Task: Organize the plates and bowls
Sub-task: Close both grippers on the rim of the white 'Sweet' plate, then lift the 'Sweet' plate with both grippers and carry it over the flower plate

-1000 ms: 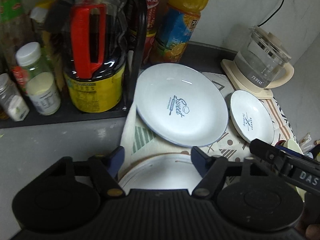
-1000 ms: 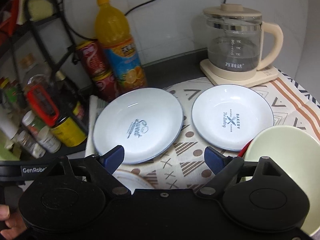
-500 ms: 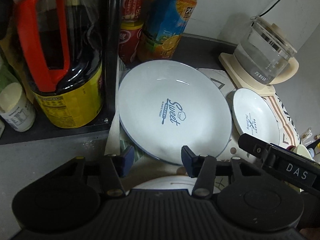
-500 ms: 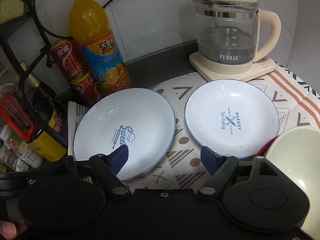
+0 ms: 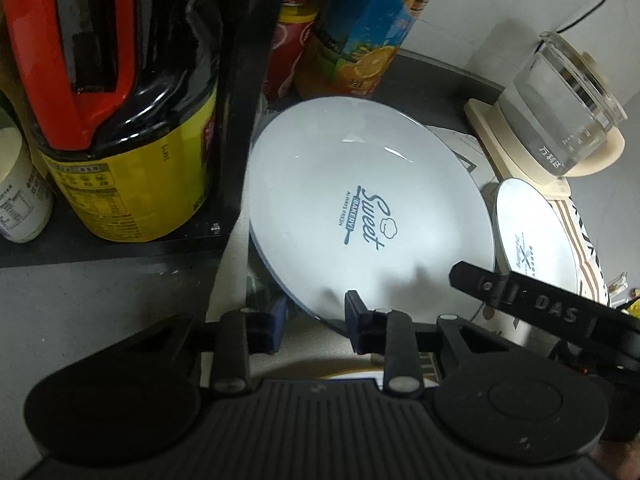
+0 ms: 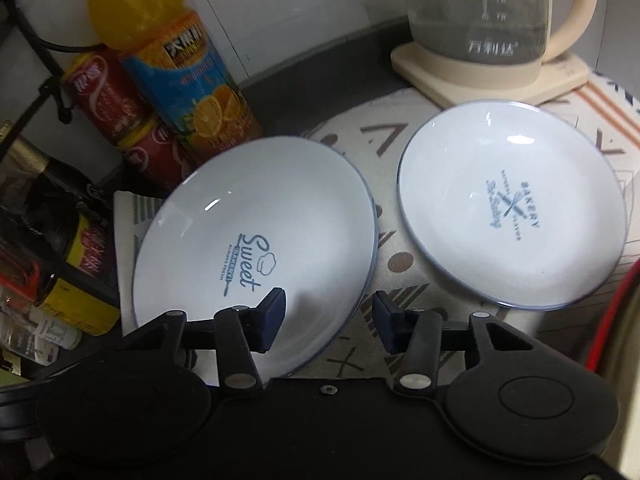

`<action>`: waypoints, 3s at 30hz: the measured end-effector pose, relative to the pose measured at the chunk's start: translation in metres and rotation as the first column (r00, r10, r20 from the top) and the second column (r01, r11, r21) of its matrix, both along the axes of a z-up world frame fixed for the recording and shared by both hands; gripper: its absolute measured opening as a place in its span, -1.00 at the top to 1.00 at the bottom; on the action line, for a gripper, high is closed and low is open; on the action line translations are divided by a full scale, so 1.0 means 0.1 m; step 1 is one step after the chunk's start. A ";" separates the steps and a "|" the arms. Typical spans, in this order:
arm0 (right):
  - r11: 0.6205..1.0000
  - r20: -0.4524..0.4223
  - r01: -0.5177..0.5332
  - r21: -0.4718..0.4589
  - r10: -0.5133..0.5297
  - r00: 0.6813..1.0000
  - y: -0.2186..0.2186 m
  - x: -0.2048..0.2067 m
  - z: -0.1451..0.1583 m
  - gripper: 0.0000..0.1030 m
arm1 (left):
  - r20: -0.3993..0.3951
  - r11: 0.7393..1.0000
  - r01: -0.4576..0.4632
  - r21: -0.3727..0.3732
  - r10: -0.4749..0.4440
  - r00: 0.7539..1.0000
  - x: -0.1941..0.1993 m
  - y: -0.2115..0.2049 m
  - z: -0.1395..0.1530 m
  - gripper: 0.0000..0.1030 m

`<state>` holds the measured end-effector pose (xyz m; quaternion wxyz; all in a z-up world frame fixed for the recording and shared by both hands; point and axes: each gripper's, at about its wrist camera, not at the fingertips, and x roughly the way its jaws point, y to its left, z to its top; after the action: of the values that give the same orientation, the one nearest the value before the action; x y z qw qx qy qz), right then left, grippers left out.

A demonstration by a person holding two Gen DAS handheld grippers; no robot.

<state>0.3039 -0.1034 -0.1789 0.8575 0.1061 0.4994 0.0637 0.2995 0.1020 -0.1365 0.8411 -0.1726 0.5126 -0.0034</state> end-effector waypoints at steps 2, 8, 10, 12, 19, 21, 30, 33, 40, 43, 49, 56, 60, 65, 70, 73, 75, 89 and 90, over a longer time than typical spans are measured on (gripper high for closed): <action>1.000 -0.009 -0.004 0.008 0.004 1.000 0.01 0.02 -0.04 0.28 | 0.001 1.000 0.002 -0.007 -0.002 1.000 -0.03 0.02 0.02 0.42; 1.000 -0.044 0.008 0.030 -0.007 0.999 0.00 0.03 -0.20 0.57 | -0.017 0.999 -0.018 -0.030 0.018 1.000 -0.07 0.10 0.08 0.42; 0.999 -0.043 0.014 0.035 -0.013 0.999 -0.02 0.02 -0.19 0.61 | -0.026 0.999 -0.023 -0.025 0.022 0.999 -0.08 0.11 0.10 0.42; 0.998 -0.045 0.024 0.050 -0.022 0.999 -0.06 0.02 -0.17 0.66 | -0.019 1.000 -0.024 -0.017 0.024 1.000 -0.10 0.12 0.11 0.40; 0.998 -0.026 0.037 0.045 -0.035 0.999 -0.10 -0.04 0.00 0.74 | -0.017 0.997 -0.049 -0.054 0.048 0.999 -0.15 0.17 0.10 0.25; 0.998 -0.030 0.040 0.052 -0.038 0.999 -0.11 -0.05 0.02 0.74 | -0.015 0.996 -0.056 -0.067 0.056 0.998 -0.18 0.20 0.12 0.24; 0.999 -0.021 0.043 0.019 -0.042 0.999 -0.06 -0.20 0.07 0.73 | -0.019 0.989 -0.113 -0.094 0.111 0.994 -0.23 0.33 0.09 0.06; 1.000 -0.008 0.026 -0.010 -0.027 1.000 -0.04 -0.24 0.11 0.73 | -0.018 0.984 -0.123 -0.127 0.122 0.992 -0.26 0.36 0.07 0.06; 1.000 0.014 0.023 -0.022 -0.022 1.000 -0.04 -0.29 0.25 0.73 | -0.014 0.974 -0.119 -0.195 0.118 0.993 -0.27 0.36 0.01 0.15; 0.999 0.021 0.007 -0.042 -0.006 1.000 -0.02 -0.30 0.26 0.72 | -0.014 0.974 -0.120 -0.194 0.120 0.993 -0.21 0.31 -0.01 0.22; 0.999 0.021 -0.005 -0.052 0.006 1.000 0.00 -0.30 0.23 0.72 | -0.031 0.972 -0.132 -0.194 0.129 0.991 -0.13 0.29 -0.14 0.53; 0.997 0.025 -0.026 -0.078 0.028 0.999 0.03 -0.32 0.21 0.73 | -0.006 0.981 -0.106 -0.162 0.107 0.994 -0.14 0.25 -0.14 0.67; 0.996 0.037 -0.035 -0.083 0.039 0.999 0.02 -0.36 0.24 0.73 | 0.005 0.986 -0.093 -0.135 0.095 0.995 -0.19 0.23 -0.08 0.68; 0.994 0.056 -0.054 -0.093 0.060 0.997 -0.01 -0.41 0.30 0.73 | 0.021 0.990 -0.085 -0.113 0.087 0.996 -0.26 0.15 -0.01 0.68; 0.993 0.077 -0.079 -0.085 0.085 0.993 -0.03 -0.48 0.36 0.73 | 0.047 0.991 -0.095 -0.093 0.100 0.994 -0.37 0.10 0.08 0.68; 0.992 0.089 -0.100 -0.080 0.107 0.990 -0.05 -0.53 0.41 0.73 | 0.058 0.991 -0.103 -0.081 0.108 0.992 -0.49 0.13 0.16 0.68; 0.991 0.097 -0.113 -0.076 0.120 0.988 -0.06 -0.57 0.44 0.73 | 0.062 0.991 -0.114 -0.075 0.119 0.991 -0.55 0.11 0.20 0.68; 0.980 0.125 -0.197 -0.035 0.199 0.972 -0.15 -0.84 0.55 0.72 | 0.077 0.979 -0.203 -0.033 0.205 0.976 -0.98 -0.04 0.42 0.67; 0.979 0.127 -0.203 -0.033 0.206 0.970 -0.17 -0.87 0.56 0.72 | 0.077 0.977 -0.210 -0.031 0.211 0.974 -1.00 -0.06 0.42 0.67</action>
<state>0.2174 -0.1199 -0.1229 0.8780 0.0413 0.4514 0.1536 0.1991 0.0963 -0.0941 0.8546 -0.2351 0.4571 0.0730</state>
